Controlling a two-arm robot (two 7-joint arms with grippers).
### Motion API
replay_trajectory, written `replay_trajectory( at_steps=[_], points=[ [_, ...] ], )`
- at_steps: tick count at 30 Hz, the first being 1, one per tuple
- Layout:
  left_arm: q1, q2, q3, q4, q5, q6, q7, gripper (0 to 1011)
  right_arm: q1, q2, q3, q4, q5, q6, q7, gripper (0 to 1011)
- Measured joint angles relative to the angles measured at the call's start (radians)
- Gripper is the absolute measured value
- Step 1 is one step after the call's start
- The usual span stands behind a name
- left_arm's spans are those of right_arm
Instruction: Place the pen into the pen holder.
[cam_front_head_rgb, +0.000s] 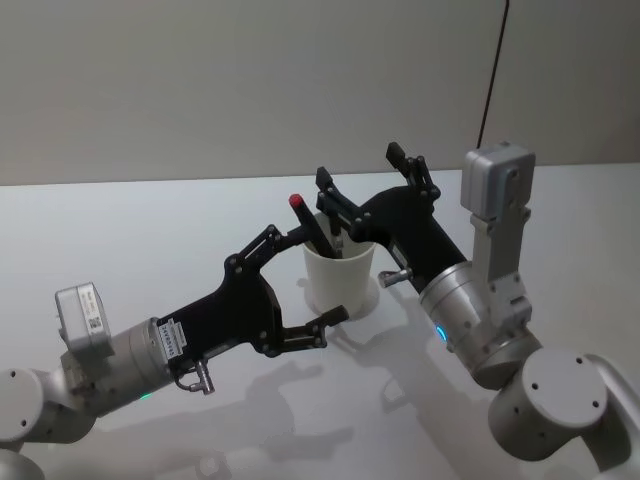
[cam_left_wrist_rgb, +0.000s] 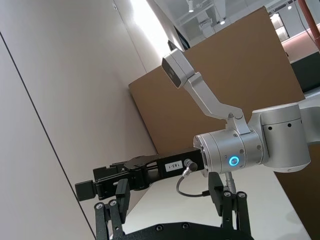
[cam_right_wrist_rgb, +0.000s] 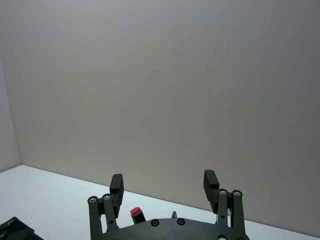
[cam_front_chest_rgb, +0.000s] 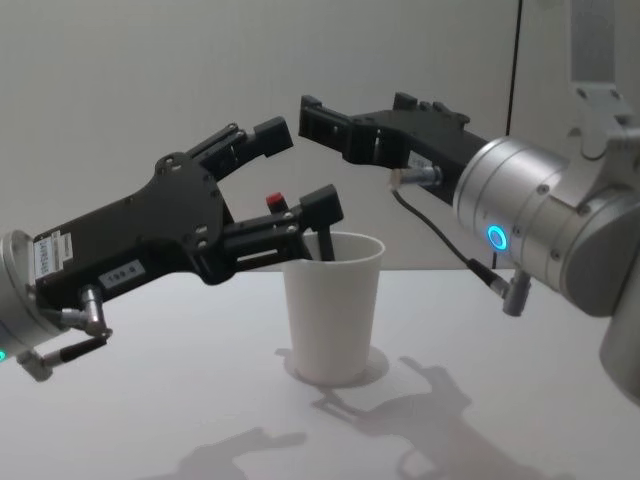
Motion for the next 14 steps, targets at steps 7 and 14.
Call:
replay_trajectory(
  at_steps=[7, 14],
  points=[
    [0.0, 0.0, 0.0, 0.0, 0.0, 0.0, 0.0, 1003, -0.001, 0.0, 0.0, -0.001, 0.0, -0.001, -0.001, 1002],
    [0.0, 0.0, 0.0, 0.0, 0.0, 0.0, 0.0, 1003, -0.001, 0.0, 0.0, -0.001, 0.0, -0.001, -0.001, 1002]
  ],
)
